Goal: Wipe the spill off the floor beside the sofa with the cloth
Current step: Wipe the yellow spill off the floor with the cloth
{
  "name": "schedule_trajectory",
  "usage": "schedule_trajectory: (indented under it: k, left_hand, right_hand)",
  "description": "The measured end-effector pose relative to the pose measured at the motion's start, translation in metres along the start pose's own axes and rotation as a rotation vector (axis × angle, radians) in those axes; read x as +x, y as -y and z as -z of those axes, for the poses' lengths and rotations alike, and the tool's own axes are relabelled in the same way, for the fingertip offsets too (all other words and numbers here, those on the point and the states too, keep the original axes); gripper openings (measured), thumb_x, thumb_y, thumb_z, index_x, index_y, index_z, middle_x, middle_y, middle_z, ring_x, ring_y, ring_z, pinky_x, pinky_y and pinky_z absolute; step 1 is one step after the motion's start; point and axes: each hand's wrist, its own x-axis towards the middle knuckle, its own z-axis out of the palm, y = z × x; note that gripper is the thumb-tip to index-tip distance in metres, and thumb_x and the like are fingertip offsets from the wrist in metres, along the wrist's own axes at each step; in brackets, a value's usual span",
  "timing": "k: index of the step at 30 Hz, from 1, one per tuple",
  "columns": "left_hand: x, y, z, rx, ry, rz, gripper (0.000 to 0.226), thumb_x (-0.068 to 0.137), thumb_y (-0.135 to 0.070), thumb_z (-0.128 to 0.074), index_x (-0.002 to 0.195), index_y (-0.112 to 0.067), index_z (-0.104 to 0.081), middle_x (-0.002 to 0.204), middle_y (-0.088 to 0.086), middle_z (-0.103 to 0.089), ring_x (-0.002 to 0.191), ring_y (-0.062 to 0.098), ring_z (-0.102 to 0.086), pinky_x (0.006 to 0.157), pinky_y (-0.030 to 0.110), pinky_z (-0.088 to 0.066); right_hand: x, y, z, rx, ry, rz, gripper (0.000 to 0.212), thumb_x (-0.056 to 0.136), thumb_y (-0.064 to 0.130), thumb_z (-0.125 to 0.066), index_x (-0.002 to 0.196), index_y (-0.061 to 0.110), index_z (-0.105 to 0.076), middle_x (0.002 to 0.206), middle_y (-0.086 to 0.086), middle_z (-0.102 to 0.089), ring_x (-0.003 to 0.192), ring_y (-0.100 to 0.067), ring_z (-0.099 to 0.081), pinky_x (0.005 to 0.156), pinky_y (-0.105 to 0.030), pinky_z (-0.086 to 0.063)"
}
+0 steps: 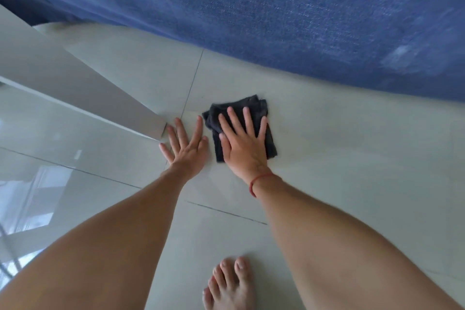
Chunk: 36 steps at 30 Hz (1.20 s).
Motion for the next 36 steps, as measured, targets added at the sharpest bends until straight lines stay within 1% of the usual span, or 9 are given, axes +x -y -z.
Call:
schedule_trajectory:
  k: [3, 5, 9, 13, 19, 24, 27, 32, 36]
  left_hand:
    - [-0.003, 0.001, 0.0, -0.016, -0.043, -0.023, 0.056, 0.101, -0.041, -0.016, 0.148, -0.048, 0.013, 0.157, -0.001, 0.031, 0.145, 0.019, 0.029, 0.116, 0.051, 0.017]
    - [-0.003, 0.003, -0.002, -0.018, -0.12, -0.036, 0.059, 0.101, -0.042, -0.016, 0.151, -0.038, 0.015, 0.159, 0.002, 0.027, 0.147, 0.02, 0.025, 0.117, 0.049, 0.015]
    - [0.0, 0.01, -0.009, 0.014, -0.225, 0.001, 0.064, 0.102, -0.043, -0.019, 0.154, -0.021, 0.012, 0.161, 0.005, 0.02, 0.149, 0.018, 0.018, 0.12, 0.046, 0.011]
    - [0.009, 0.012, -0.01, 0.025, -0.188, 0.002, 0.066, 0.101, -0.043, -0.019, 0.154, -0.02, 0.013, 0.161, 0.003, 0.022, 0.149, 0.017, 0.019, 0.119, 0.043, 0.012]
    - [0.01, 0.014, -0.004, 0.044, -0.09, 0.002, 0.065, 0.101, -0.04, -0.016, 0.152, -0.022, 0.021, 0.158, 0.001, 0.03, 0.145, 0.014, 0.027, 0.116, 0.041, 0.018]
    - [0.009, 0.019, 0.002, 0.019, -0.026, -0.012, 0.064, 0.101, -0.038, -0.016, 0.15, -0.024, 0.024, 0.157, 0.0, 0.033, 0.144, 0.013, 0.03, 0.115, 0.041, 0.019]
    - [0.004, 0.018, 0.004, 0.011, -0.072, 0.003, 0.064, 0.101, -0.037, -0.017, 0.152, -0.023, 0.019, 0.159, 0.001, 0.027, 0.146, 0.014, 0.025, 0.118, 0.041, 0.016]
    - [-0.013, -0.013, -0.005, 0.059, -0.182, -0.125, 0.063, 0.102, -0.041, -0.021, 0.154, -0.024, 0.01, 0.161, 0.006, 0.019, 0.149, 0.022, 0.017, 0.119, 0.042, 0.011]
    - [-0.017, -0.04, -0.025, 0.107, -0.072, -0.206, 0.063, 0.1, -0.049, -0.019, 0.153, -0.031, 0.012, 0.16, 0.007, 0.024, 0.147, 0.024, 0.022, 0.118, 0.045, 0.013]
  right_hand:
    - [-0.037, -0.036, 0.007, -0.064, 0.03, 0.1, 0.046, 0.097, 0.038, -0.033, 0.142, 0.03, -0.044, 0.152, 0.009, -0.04, 0.143, -0.025, -0.033, 0.116, -0.053, -0.008]
    - [-0.054, -0.066, 0.016, -0.084, 0.014, -0.005, 0.047, 0.098, 0.039, -0.029, 0.142, 0.031, -0.042, 0.152, 0.009, -0.039, 0.144, -0.024, -0.032, 0.116, -0.051, -0.009]
    - [-0.039, -0.093, 0.031, -0.07, 0.015, -0.276, 0.049, 0.1, 0.042, -0.021, 0.149, 0.035, -0.025, 0.161, 0.01, -0.017, 0.15, -0.022, -0.01, 0.117, -0.056, 0.0]
    - [0.02, -0.062, 0.032, -0.039, -0.044, -0.348, 0.05, 0.101, 0.039, -0.021, 0.151, 0.033, -0.016, 0.163, 0.009, -0.006, 0.15, -0.03, 0.002, 0.112, -0.066, 0.007]
    - [0.076, 0.024, 0.011, -0.099, 0.11, 0.133, 0.049, 0.102, 0.035, -0.023, 0.15, 0.033, -0.02, 0.162, 0.014, -0.01, 0.15, -0.028, 0.004, 0.11, -0.067, 0.009]
    - [0.045, -0.002, 0.011, -0.128, 0.135, 0.321, 0.047, 0.101, 0.036, -0.025, 0.147, 0.034, -0.029, 0.158, 0.016, -0.023, 0.15, -0.021, -0.01, 0.118, -0.057, 0.001]
    - [0.008, -0.034, 0.018, -0.081, 0.106, 0.135, 0.049, 0.098, 0.038, -0.02, 0.145, 0.033, -0.034, 0.156, 0.015, -0.031, 0.148, -0.021, -0.019, 0.118, -0.053, -0.007]
    - [-0.054, -0.097, 0.03, -0.002, -0.009, -0.328, 0.049, 0.101, 0.041, -0.017, 0.149, 0.033, -0.023, 0.16, 0.015, -0.018, 0.15, -0.018, -0.005, 0.119, -0.05, 0.003]
    - [-0.079, -0.124, 0.042, 0.094, -0.11, -0.649, 0.05, 0.102, 0.039, -0.023, 0.151, 0.03, -0.02, 0.162, 0.01, -0.012, 0.151, -0.021, -0.001, 0.118, -0.053, 0.006]
